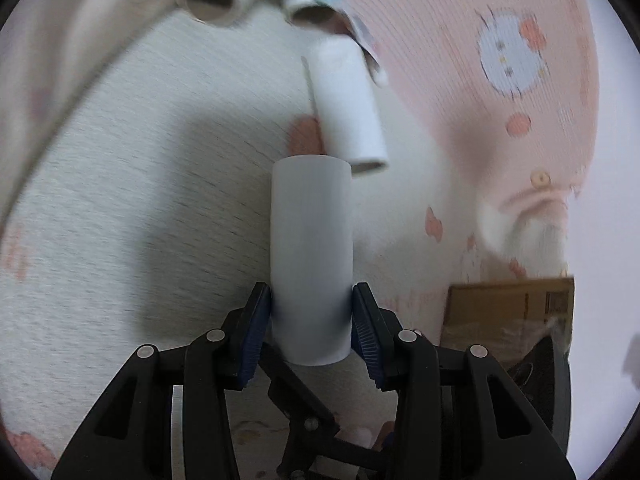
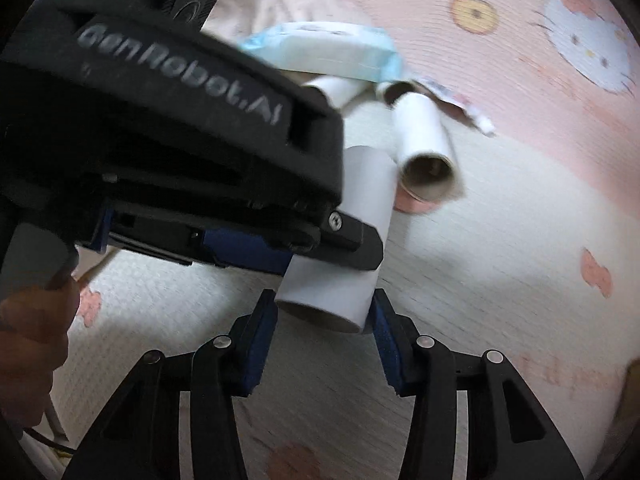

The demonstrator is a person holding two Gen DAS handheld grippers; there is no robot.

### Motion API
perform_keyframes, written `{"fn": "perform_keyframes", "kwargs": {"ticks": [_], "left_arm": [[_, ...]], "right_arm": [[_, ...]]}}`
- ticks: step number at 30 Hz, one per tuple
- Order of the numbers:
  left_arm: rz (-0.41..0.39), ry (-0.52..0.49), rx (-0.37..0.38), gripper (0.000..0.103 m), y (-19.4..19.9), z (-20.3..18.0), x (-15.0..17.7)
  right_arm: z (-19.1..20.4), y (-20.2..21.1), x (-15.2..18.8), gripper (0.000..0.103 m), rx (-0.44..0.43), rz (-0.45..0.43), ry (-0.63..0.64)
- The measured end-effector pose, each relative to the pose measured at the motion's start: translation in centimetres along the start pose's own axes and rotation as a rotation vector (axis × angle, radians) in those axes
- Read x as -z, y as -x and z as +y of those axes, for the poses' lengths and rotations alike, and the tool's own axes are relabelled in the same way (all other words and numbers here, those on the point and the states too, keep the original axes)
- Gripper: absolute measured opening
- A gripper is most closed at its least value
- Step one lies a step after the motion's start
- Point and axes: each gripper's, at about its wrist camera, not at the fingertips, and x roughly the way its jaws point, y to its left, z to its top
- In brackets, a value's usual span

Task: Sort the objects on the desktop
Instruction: 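Lift the fifth tube with the left gripper and turn it upright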

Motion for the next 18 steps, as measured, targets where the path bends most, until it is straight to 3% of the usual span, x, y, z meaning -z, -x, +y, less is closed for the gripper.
{"fn": "perform_keyframes", "kwargs": {"ticks": [10,18], "left_arm": [[0.066,-0.183,0.022,0.046,-4.0,-4.6,-0.2],[0.096,-0.165,0.057,0.047,-6.0,-6.1,-0.4]], "right_arm": [[-4.5,1.7,1.9,0.045,0.057,0.001,-0.175],[-7.8,2.9,2.6,0.046,0.041,-0.012,-0.304]]}}
